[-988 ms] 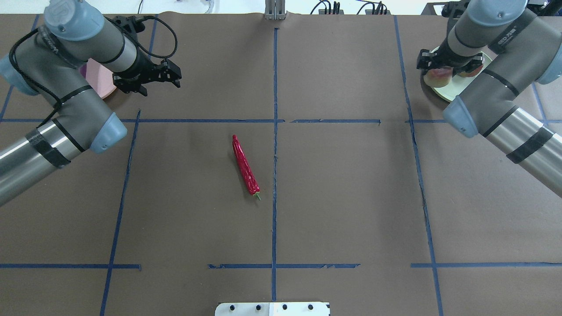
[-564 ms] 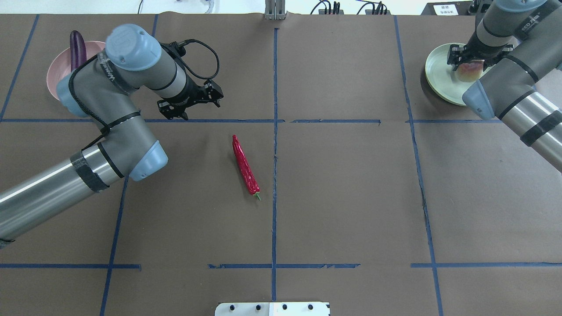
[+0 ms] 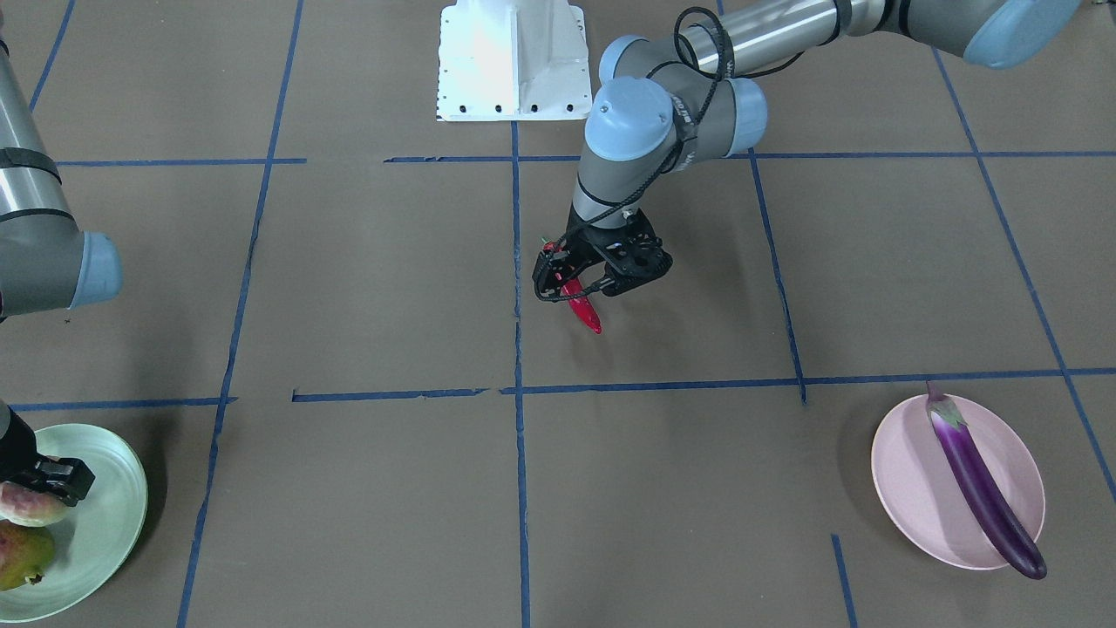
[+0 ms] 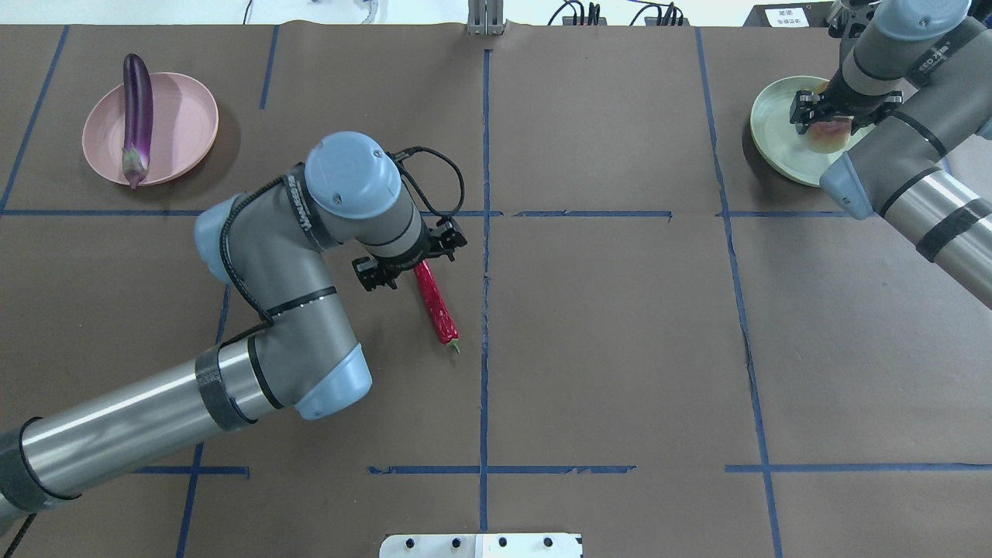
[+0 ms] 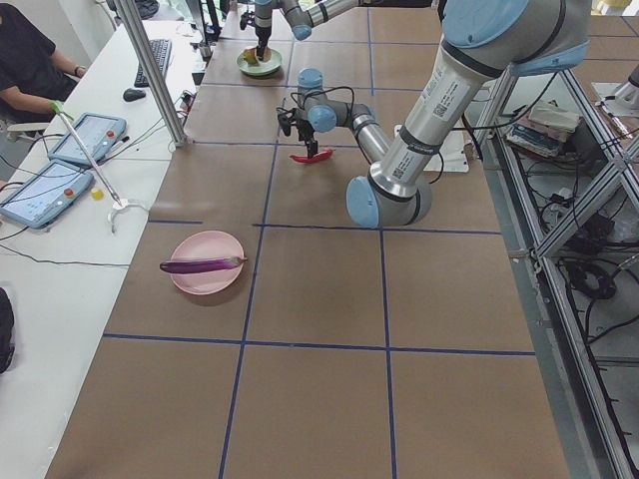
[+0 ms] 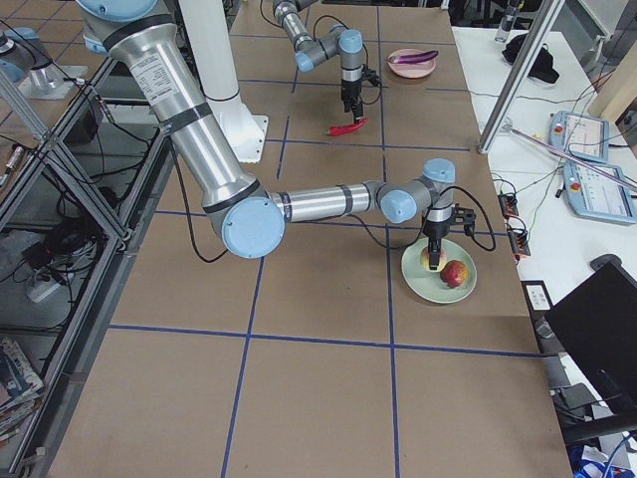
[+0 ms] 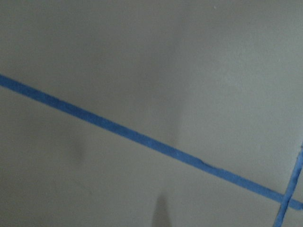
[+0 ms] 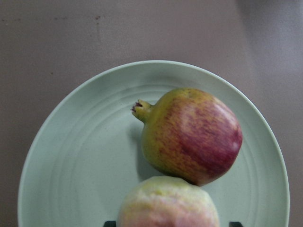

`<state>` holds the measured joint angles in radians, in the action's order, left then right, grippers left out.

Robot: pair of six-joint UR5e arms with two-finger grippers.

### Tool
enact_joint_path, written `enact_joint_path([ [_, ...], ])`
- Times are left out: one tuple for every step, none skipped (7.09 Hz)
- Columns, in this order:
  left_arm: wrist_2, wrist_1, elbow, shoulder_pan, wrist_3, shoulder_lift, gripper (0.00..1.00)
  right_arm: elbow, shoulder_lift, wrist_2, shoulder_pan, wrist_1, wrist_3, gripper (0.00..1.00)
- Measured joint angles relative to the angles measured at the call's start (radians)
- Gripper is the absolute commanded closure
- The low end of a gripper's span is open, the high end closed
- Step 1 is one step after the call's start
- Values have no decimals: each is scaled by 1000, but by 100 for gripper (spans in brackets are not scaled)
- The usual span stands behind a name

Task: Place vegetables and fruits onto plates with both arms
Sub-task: 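Lower the left gripper and grasp the red chili pepper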

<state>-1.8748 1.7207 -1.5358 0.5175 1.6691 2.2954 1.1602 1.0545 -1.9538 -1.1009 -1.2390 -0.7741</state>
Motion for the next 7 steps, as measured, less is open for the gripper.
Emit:
enact_joint_path([
  [23,-7,0,-47,23,-1,15,1,-6,-30,-15,4,27,0],
  [34,-10,2,-70,32,-3,44,3,-16,-67,-35,4,42,0],
  [38,-11,4,-83,36,-3,94,3,-22,-112,-57,4,50,0],
  [39,-12,3,-88,37,-3,100,5,-26,-154,-75,4,53,0],
  [39,-12,-1,-90,37,-4,100,8,-27,-189,-88,4,54,0],
  [39,-12,-7,-87,35,-5,100,12,-27,-210,-94,5,54,0],
  [41,-12,-20,-70,32,-5,100,19,-24,-219,-96,7,55,0],
])
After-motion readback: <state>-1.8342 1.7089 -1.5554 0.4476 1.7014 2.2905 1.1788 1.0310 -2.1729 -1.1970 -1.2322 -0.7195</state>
